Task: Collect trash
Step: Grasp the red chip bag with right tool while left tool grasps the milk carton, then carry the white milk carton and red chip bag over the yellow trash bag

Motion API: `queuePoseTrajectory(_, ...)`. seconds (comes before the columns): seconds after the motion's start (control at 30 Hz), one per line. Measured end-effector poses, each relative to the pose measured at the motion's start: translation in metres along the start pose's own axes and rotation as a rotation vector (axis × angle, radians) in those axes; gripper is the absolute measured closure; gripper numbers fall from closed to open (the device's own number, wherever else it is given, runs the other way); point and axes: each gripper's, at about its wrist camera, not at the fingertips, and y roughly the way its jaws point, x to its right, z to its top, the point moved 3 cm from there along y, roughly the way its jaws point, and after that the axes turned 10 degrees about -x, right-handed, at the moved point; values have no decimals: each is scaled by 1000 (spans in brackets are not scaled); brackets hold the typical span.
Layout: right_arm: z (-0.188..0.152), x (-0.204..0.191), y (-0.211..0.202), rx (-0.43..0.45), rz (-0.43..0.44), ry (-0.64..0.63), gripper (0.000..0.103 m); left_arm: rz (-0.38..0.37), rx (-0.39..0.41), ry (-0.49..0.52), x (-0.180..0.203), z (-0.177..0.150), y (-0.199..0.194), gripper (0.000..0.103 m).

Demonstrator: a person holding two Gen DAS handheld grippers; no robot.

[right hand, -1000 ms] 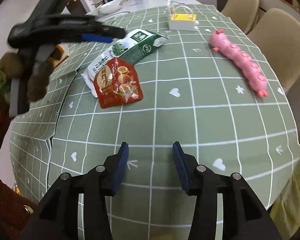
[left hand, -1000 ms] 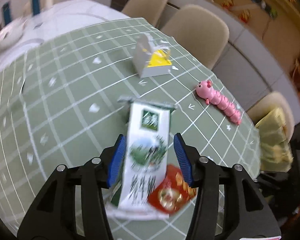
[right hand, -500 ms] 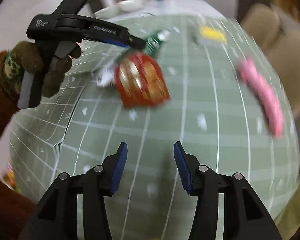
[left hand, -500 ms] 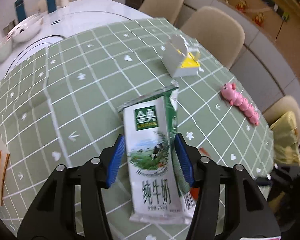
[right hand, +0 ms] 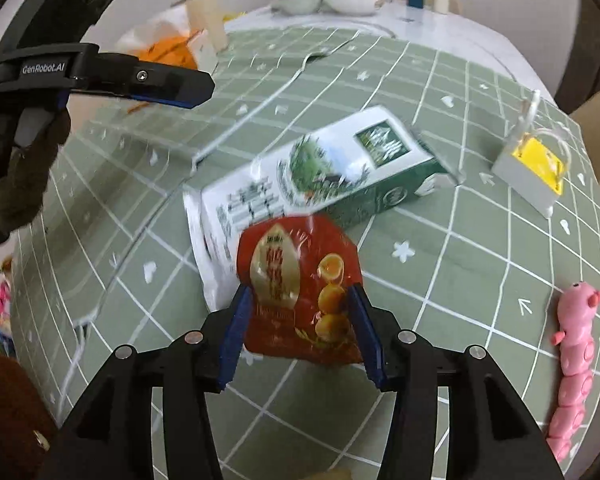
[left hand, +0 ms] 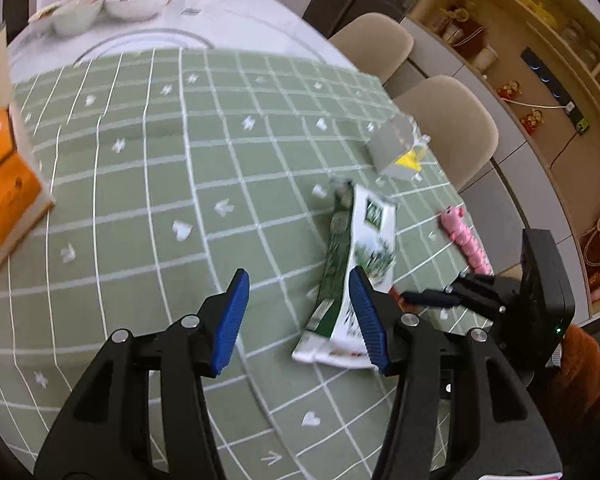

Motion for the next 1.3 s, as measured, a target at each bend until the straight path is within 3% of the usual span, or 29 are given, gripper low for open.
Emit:
queuePoseTrajectory(0.07, -4, -5, 1, -6, -46, -52, 45, -5, -17, -16, -2, -5, 6, 54)
queuePoseTrajectory(0.17, -10, -7, -2, -3, -50, -20, 45, -12, -30, -33, -4, -11, 14, 54)
queuePoseTrajectory(0.23, -13, -4, -4, 23, -69, 15, 55, -24, -37, -43, -3, -14, 17, 54)
queuePoseTrajectory(0.3, -16, 1, -7, 41, -94, 72, 74, -31, -43, -43, -1, -15, 19, 54)
queuePoseTrajectory(0.37, -20, 7, -10, 41, -100, 130, 87, -32, -44, -34, 2, -16, 19, 54)
queuePoseTrajectory(0.4, -22, 10, -11, 41, -110, 146, 89, -33, -43, -29, 3, -16, 19, 54)
queuePoseTrajectory(0.63, -53, 20, -45, 102, -96, 340, 93, -38, -42, 0, 15, -14, 20, 54)
queuePoseTrajectory(0.83, -88, 16, -78, 150, -82, 489, 93, -52, -97, 124, 52, 5, 45, 54)
queuePoseTrajectory(1.03, -125, 4, -84, 137, -114, 569, 93, 193, -101, 281, 97, 29, 80, 53)
queuePoseTrajectory(1.2, -150, -5, -92, 145, -140, 615, 93, 302, -147, 335, 114, 34, 104, 53)
queuePoseTrajectory(1.3, -160, -8, -103, 169, -157, 632, 93, 289, -187, 316, 115, 28, 109, 54)
